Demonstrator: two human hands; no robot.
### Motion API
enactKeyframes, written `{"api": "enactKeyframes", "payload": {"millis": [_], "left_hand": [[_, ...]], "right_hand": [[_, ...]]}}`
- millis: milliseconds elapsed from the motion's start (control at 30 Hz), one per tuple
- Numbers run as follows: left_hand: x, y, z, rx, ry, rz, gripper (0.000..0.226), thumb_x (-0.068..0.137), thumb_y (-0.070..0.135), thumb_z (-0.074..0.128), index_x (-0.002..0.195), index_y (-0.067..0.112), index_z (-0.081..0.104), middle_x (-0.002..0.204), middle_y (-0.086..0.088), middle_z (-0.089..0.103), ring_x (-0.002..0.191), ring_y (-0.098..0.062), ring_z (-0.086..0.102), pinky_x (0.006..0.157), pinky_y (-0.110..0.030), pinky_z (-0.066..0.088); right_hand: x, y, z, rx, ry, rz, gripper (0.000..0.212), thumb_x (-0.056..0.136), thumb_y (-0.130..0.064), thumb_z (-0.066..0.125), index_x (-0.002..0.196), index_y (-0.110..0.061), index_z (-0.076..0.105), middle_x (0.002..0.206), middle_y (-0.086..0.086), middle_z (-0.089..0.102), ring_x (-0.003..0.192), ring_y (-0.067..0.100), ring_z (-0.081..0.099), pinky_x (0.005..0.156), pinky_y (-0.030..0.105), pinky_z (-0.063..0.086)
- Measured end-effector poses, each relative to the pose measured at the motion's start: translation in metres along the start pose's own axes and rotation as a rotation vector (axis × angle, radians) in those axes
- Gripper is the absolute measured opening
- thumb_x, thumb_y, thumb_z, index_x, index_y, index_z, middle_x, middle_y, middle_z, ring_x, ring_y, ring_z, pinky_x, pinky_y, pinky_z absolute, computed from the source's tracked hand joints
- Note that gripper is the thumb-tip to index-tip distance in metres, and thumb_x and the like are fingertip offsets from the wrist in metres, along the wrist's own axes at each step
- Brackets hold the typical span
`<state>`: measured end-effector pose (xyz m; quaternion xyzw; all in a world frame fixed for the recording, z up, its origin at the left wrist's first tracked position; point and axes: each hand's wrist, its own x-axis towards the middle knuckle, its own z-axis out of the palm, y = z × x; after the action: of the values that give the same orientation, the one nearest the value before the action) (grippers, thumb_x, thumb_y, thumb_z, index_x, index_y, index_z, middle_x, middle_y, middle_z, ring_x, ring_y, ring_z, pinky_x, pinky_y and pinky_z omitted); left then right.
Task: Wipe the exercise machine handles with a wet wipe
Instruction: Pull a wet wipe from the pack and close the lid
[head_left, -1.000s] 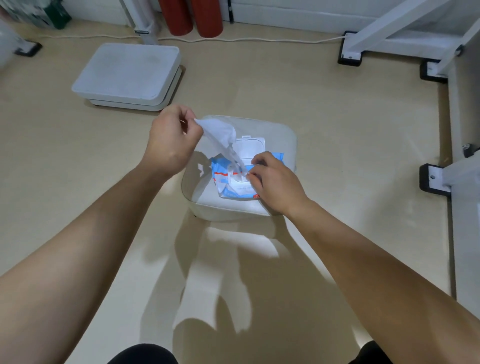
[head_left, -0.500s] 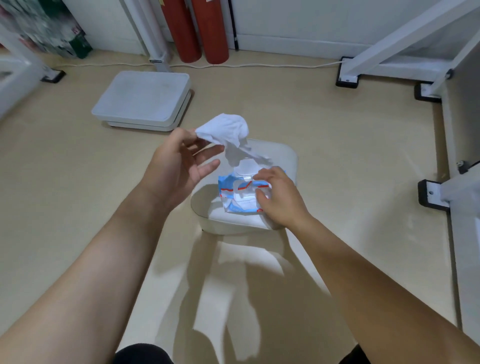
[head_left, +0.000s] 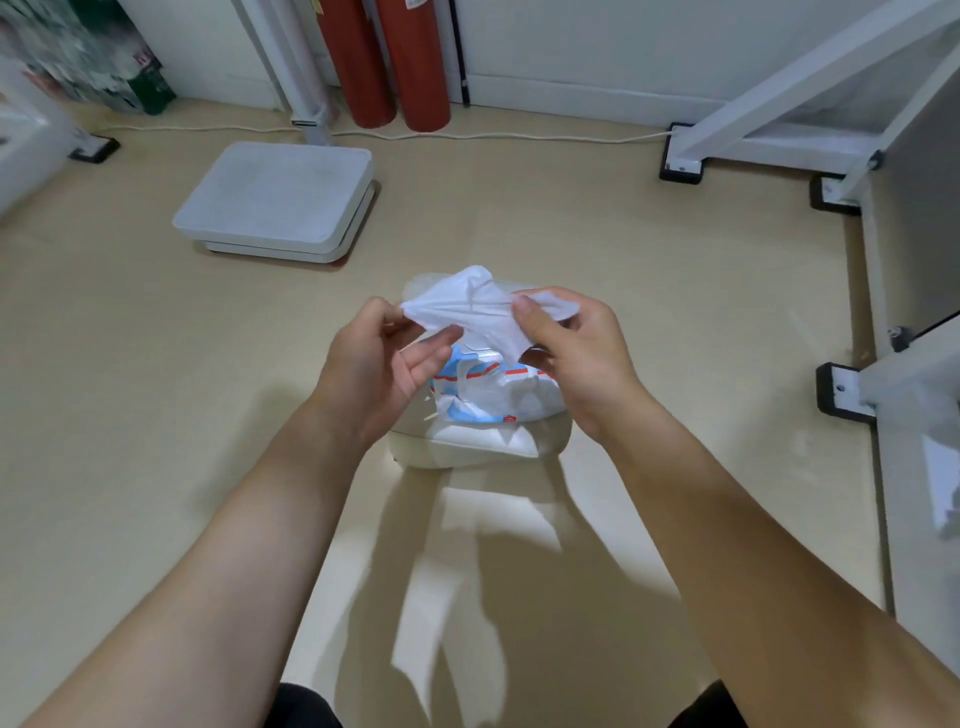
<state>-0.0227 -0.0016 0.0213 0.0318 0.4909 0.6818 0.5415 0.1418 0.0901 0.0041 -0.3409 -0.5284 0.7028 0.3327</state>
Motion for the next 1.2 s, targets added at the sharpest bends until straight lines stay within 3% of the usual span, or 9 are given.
{"api": "enactKeyframes", "payload": {"millis": [200,333,433,533,700,800,900,1067,1200], "left_hand": [[-0.010,-0.005,0.003,-0.121,-0.245,-0.121,0.037,0.091,0.021,0.042,0.117,-0.001,0.058,0.130,-0.023,0.061,0.116,-0.040,0.064,0.105,-0.046,0.047],[-0.004,-0.009,-0.005,-0.026,-0.189,-0.148,0.020,0.091,0.028,0.066,0.084,0.010,0.060,0.115,-0.013,0.065,0.113,-0.034,0.065,0.103,-0.044,0.047],[-0.003,-0.011,-0.010,0.098,-0.187,-0.120,0.024,0.091,0.007,0.066,0.072,0.016,0.053,0.076,-0.002,0.057,0.072,-0.013,0.056,0.066,-0.021,0.051],[-0.004,-0.005,-0.014,0.075,-0.113,-0.101,0.020,0.085,0.001,0.068,0.082,0.017,0.055,0.080,-0.003,0.056,0.062,-0.010,0.054,0.052,-0.015,0.045],[-0.006,-0.006,-0.008,0.362,-0.052,0.041,0.016,0.089,0.019,0.072,0.102,0.020,0.063,0.102,-0.002,0.072,0.097,-0.016,0.068,0.082,-0.029,0.053],[-0.008,-0.019,0.002,0.433,-0.216,-0.013,0.056,0.075,0.032,0.080,0.127,0.023,0.061,0.131,-0.008,0.065,0.123,-0.020,0.062,0.102,-0.040,0.049],[-0.009,-0.029,0.006,0.504,-0.313,-0.036,0.050,0.084,0.016,0.075,0.131,0.010,0.060,0.121,-0.018,0.069,0.108,-0.030,0.067,0.101,-0.052,0.050],[-0.008,-0.021,-0.001,0.389,-0.235,-0.088,0.029,0.096,0.000,0.053,0.122,-0.003,0.064,0.118,-0.021,0.069,0.107,-0.029,0.066,0.098,-0.045,0.053],[-0.005,-0.020,-0.007,0.304,-0.154,-0.135,0.021,0.093,0.003,0.054,0.109,0.003,0.068,0.111,-0.017,0.062,0.104,-0.027,0.058,0.096,-0.040,0.049]], "right_hand": [[-0.001,-0.002,0.006,0.269,-0.043,0.154,0.016,0.104,-0.014,0.050,0.097,-0.010,0.064,0.087,-0.001,0.074,0.084,0.014,0.072,0.075,0.030,0.059],[0.000,0.000,0.006,0.237,-0.003,0.145,0.014,0.101,-0.012,0.055,0.096,-0.006,0.066,0.086,0.004,0.074,0.082,0.017,0.073,0.068,0.031,0.059],[0.001,0.000,0.000,0.238,0.036,0.177,0.013,0.099,-0.017,0.060,0.094,-0.008,0.067,0.086,0.006,0.072,0.078,0.016,0.072,0.062,0.027,0.057],[0.005,-0.003,-0.009,0.287,0.080,0.189,0.012,0.098,-0.021,0.060,0.091,-0.014,0.067,0.085,0.004,0.069,0.074,0.015,0.069,0.058,0.025,0.053],[0.004,-0.008,-0.016,0.254,0.081,0.311,0.020,0.096,-0.029,0.063,0.079,-0.021,0.067,0.061,-0.007,0.060,0.052,0.010,0.051,0.055,0.024,0.035],[0.001,-0.011,-0.008,0.255,-0.132,0.348,0.024,0.095,-0.032,0.061,0.081,-0.015,0.072,0.069,0.003,0.063,0.061,0.016,0.056,0.058,0.025,0.044],[0.002,-0.009,-0.004,0.240,-0.241,0.303,0.031,0.100,-0.030,0.056,0.104,-0.002,0.067,0.095,0.019,0.067,0.086,0.030,0.065,0.079,0.033,0.051],[0.008,0.001,-0.014,0.069,-0.085,0.226,0.027,0.102,-0.029,0.055,0.084,-0.016,0.071,0.072,0.000,0.067,0.060,0.017,0.059,0.045,0.023,0.035],[0.008,0.012,-0.012,0.092,-0.083,0.266,0.025,0.102,-0.030,0.055,0.091,-0.015,0.072,0.074,0.000,0.068,0.057,0.014,0.059,0.039,0.021,0.033]]}}
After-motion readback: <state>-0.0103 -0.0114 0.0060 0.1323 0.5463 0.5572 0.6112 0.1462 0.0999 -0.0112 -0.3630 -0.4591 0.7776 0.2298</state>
